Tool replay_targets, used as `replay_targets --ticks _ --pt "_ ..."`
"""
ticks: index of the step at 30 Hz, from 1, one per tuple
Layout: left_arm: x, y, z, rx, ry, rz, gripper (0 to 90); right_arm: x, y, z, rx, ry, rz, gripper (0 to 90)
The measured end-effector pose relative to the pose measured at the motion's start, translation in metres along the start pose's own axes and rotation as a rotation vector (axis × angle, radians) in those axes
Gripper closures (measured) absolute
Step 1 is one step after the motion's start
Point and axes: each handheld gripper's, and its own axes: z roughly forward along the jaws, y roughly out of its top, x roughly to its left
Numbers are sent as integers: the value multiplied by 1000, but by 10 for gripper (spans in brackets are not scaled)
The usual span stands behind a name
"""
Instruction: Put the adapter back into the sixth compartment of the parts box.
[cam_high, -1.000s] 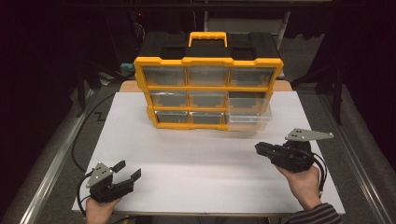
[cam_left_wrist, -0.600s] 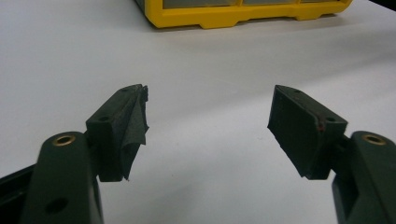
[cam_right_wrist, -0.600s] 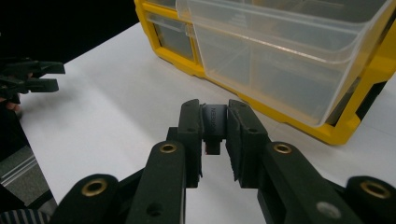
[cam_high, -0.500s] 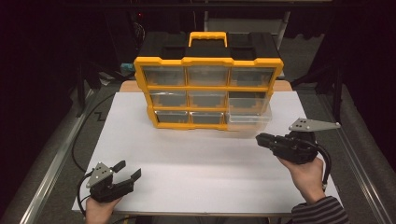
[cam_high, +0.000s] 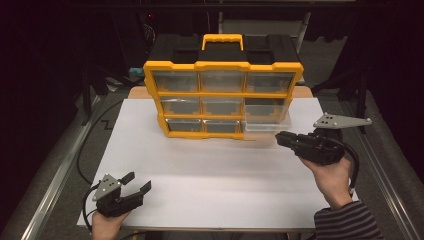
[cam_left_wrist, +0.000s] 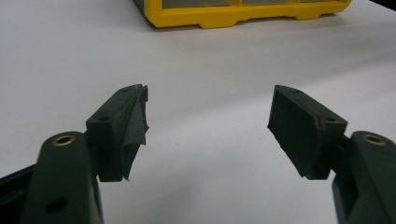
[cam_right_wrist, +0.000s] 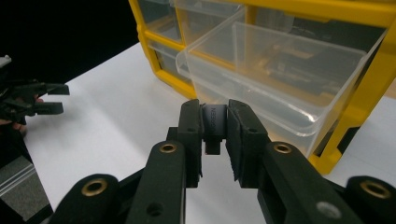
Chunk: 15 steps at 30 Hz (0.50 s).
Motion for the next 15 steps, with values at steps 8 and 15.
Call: replay_targets --ticks 8,15 --pt "0 0 0 1 -1 -1 288 -4 15 2 8 -19 -8 771" --pt "0 0 1 0 -2 -2 288 -11 25 10 14 -37 3 772"
